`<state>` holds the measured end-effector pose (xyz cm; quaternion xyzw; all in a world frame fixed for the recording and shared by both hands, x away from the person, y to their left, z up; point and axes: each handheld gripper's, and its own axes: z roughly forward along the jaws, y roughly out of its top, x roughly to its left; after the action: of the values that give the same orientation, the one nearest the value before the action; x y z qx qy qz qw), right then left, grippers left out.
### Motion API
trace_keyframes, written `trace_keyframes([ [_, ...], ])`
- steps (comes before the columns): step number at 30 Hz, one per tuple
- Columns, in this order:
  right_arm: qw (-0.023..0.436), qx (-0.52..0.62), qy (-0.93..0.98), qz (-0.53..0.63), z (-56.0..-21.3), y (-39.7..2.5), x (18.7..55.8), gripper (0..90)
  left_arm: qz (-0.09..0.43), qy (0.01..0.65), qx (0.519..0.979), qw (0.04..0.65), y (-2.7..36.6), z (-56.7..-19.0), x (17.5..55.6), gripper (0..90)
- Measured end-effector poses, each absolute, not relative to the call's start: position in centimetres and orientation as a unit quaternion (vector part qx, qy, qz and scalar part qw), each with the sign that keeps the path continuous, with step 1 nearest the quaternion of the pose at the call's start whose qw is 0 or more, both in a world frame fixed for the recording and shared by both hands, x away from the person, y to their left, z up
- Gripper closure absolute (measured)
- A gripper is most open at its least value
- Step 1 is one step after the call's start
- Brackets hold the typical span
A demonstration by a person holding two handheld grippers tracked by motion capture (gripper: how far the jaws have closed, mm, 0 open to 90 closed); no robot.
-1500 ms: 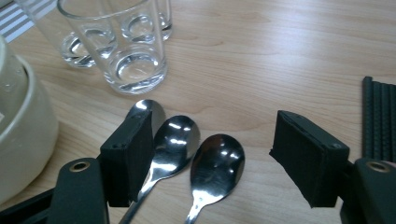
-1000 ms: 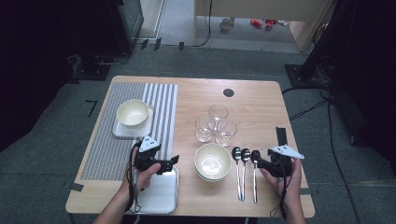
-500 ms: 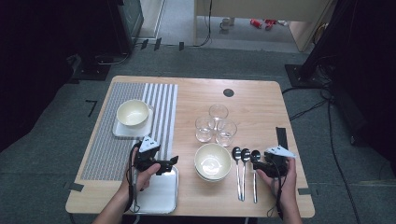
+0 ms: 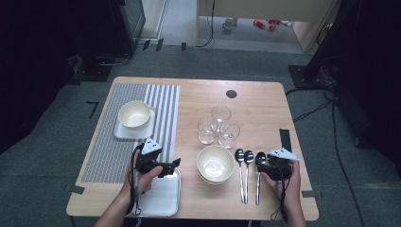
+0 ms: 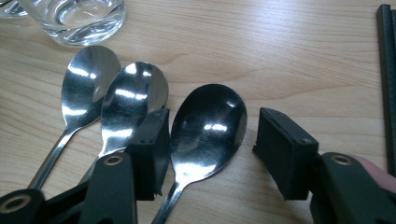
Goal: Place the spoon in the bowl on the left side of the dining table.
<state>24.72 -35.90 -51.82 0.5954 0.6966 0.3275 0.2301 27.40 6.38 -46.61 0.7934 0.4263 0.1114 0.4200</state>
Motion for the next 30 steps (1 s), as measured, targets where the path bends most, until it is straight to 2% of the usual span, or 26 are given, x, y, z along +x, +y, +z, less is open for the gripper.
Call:
trace_keyframes([
  [5,0.233,0.594,0.697,0.327,-51.8,-36.1,24.6,50.9,0.112,0.426,0.793,0.420,6.4,-46.6,27.4,13.2],
  [19,0.246,0.583,0.707,0.316,-51.8,-36.6,24.4,53.1,0.112,0.425,0.795,0.418,6.3,-46.6,27.4,13.2],
  [21,0.250,0.584,0.705,0.316,-51.8,-36.6,24.4,55.3,0.113,0.425,0.795,0.418,6.3,-46.7,27.4,13.3],
  [22,0.251,0.586,0.701,0.319,-51.7,-36.7,24.4,68.5,0.113,0.425,0.795,0.417,6.3,-46.7,27.4,13.3],
  [30,0.248,0.602,0.687,0.324,-51.8,-37.2,24.3,71.0,0.114,0.425,0.796,0.415,6.4,-46.7,27.4,13.3],
])
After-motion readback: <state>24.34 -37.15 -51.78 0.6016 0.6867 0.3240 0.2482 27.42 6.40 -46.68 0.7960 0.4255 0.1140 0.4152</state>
